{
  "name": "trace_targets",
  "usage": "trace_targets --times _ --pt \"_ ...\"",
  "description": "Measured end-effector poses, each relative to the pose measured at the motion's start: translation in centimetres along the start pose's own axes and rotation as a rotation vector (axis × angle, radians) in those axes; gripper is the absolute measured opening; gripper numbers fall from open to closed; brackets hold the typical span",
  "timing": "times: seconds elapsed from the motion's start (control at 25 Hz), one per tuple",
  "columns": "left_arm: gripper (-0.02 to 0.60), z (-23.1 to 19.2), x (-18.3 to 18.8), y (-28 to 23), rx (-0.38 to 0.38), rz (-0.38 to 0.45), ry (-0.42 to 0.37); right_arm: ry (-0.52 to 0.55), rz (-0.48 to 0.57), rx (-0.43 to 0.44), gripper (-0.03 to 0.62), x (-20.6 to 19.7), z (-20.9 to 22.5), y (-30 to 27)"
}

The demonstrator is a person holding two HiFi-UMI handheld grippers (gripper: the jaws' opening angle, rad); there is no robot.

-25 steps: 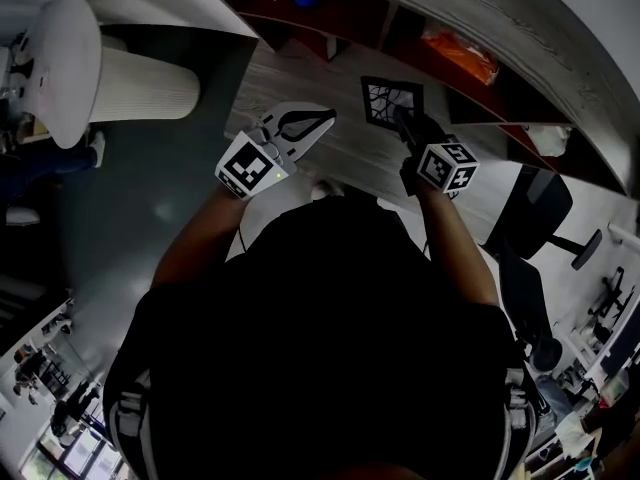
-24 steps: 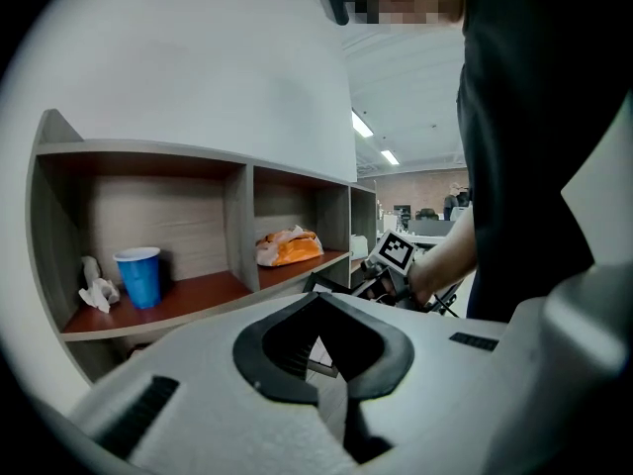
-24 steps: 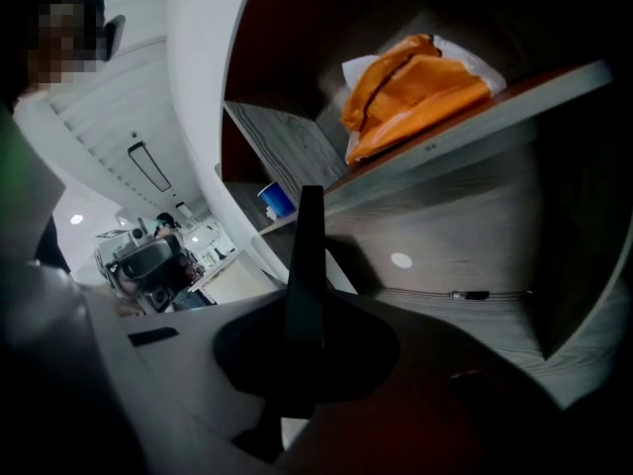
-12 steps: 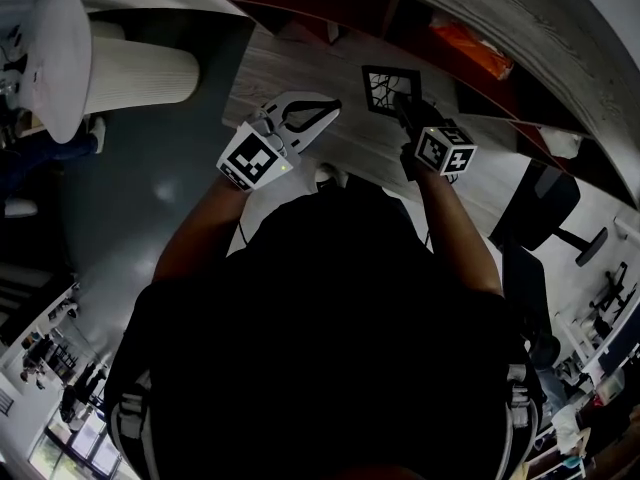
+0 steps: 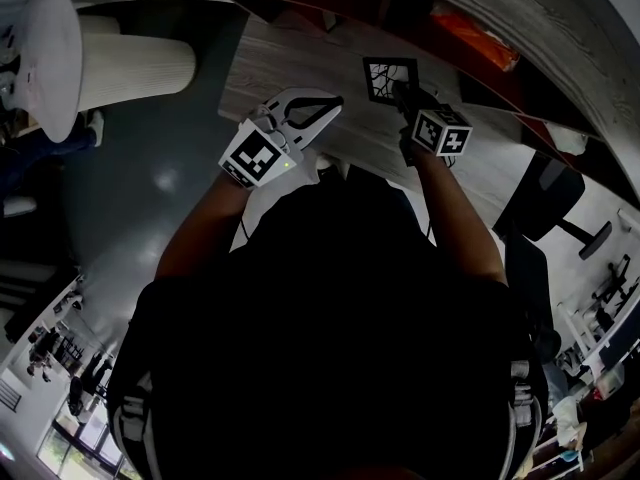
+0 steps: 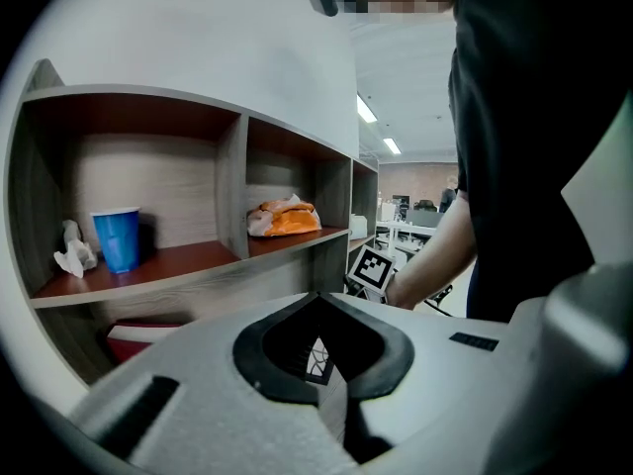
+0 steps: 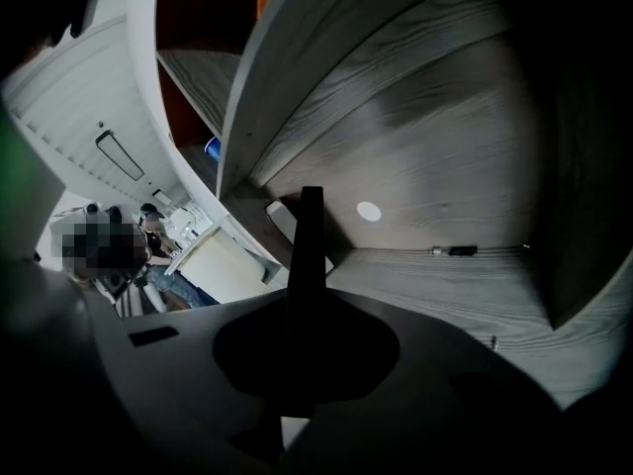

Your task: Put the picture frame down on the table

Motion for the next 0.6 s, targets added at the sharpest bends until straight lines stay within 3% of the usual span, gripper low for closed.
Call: trace_targets --times 0.36,0.6 --pt "0.017 0.5 -0.7 -1.1 -0.008 -0.016 0.029 -0.023 -0.049 -0.071 0.018 -1.9 4.1 -1.1" --pt "0.017 0.6 -1.1 -2.0 -0.016 -0.02 0.037 -0.04 -0.056 -0.073 0.018 -3.0 4.9 -2.0"
Point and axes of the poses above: the fingertips, and each gripper's own axes: y backward along the fingers, z to its right, x out of its top, the point moved 5 cm from there along y, backward along the fingers, and after that the axes turned 7 degrees about -y, right-handed, at the moved point
